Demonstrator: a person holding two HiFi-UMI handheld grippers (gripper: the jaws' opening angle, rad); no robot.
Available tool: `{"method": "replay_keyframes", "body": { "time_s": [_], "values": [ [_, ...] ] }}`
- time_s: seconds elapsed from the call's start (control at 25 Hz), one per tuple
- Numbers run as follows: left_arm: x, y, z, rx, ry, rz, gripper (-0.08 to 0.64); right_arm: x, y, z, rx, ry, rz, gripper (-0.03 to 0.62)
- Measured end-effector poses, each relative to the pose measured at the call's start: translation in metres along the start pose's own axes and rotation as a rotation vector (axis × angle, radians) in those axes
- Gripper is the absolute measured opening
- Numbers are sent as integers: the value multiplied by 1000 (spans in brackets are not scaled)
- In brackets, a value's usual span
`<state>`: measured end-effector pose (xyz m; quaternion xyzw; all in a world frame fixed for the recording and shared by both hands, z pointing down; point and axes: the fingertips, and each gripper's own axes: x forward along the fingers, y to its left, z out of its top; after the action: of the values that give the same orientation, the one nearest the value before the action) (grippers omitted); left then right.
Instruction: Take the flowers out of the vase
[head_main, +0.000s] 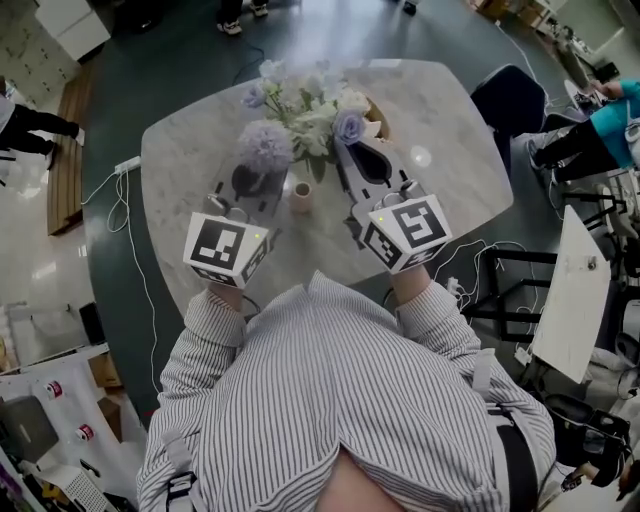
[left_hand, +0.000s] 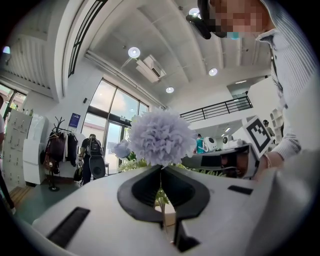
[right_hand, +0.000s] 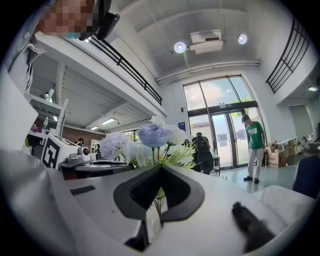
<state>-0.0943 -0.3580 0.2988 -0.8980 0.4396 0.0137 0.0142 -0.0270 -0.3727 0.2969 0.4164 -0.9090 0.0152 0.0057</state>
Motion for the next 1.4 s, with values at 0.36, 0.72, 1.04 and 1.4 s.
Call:
{"method": "replay_keyframes", "body": {
  "time_s": [0.36,0.72,1.04,1.4],
  "values": [
    [-7,-3,20,-9,-76,32,15,-3,5,19,-19,-49,34,15],
    [-15,-7,26,-7,-80,49,15,-10,17,25,-59,-68,66,15],
    [-14,-7,22,-24,-67,48,15,-10,16,20,-58,-50,49,14],
    [-15,-10,20,-35,-65,44,15,-14,14,16,-84,-31,26,14]
  ]
}}
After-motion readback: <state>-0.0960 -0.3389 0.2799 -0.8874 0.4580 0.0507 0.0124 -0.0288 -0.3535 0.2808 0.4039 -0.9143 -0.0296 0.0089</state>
